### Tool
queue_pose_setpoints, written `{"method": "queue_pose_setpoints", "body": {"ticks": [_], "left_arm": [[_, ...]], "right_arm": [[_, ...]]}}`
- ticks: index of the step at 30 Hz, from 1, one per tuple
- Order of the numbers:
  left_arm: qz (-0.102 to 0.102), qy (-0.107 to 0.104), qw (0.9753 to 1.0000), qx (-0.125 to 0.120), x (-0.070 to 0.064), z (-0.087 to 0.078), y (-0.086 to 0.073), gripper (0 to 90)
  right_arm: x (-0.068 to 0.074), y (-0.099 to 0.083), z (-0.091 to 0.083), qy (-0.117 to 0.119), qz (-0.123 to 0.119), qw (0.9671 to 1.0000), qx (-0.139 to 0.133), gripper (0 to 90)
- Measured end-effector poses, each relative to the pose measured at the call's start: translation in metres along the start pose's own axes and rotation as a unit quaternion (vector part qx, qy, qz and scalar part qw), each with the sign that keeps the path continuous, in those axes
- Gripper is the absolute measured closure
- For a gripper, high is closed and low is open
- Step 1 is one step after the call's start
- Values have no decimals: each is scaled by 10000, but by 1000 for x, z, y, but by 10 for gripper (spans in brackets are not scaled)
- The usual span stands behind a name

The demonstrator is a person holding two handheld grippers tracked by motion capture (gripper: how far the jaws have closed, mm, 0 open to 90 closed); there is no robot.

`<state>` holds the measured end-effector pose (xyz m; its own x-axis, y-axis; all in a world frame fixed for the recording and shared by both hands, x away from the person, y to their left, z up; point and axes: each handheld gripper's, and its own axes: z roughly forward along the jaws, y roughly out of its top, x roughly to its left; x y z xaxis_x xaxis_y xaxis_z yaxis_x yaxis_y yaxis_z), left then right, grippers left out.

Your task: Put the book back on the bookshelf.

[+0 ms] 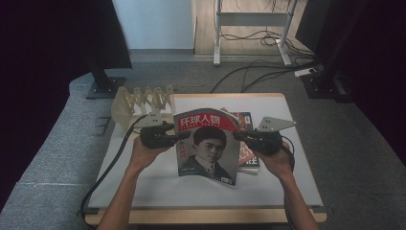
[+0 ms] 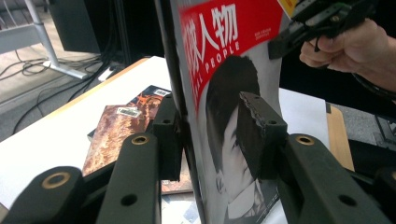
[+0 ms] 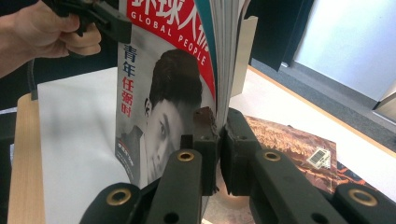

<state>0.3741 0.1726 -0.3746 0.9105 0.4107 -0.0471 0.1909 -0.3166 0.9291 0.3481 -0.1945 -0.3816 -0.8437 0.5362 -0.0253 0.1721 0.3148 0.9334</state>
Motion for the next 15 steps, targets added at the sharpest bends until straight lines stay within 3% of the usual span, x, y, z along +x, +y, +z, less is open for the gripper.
{"method": "queue_pose_setpoints", "body": {"ticks": [9, 13, 15], "left_arm": [[-96, 179, 9998, -6, 1, 2, 17, 667], [-2, 341, 9993, 144, 0, 2, 24, 771], [-7, 308, 9994, 180, 0, 1, 25, 824]], "right_arm": [[0, 0, 0, 8, 0, 10000, -2, 840], [0, 0, 0, 0, -20, 10000, 16, 837], [0, 0, 0, 5, -9, 10000, 11, 837]]}}
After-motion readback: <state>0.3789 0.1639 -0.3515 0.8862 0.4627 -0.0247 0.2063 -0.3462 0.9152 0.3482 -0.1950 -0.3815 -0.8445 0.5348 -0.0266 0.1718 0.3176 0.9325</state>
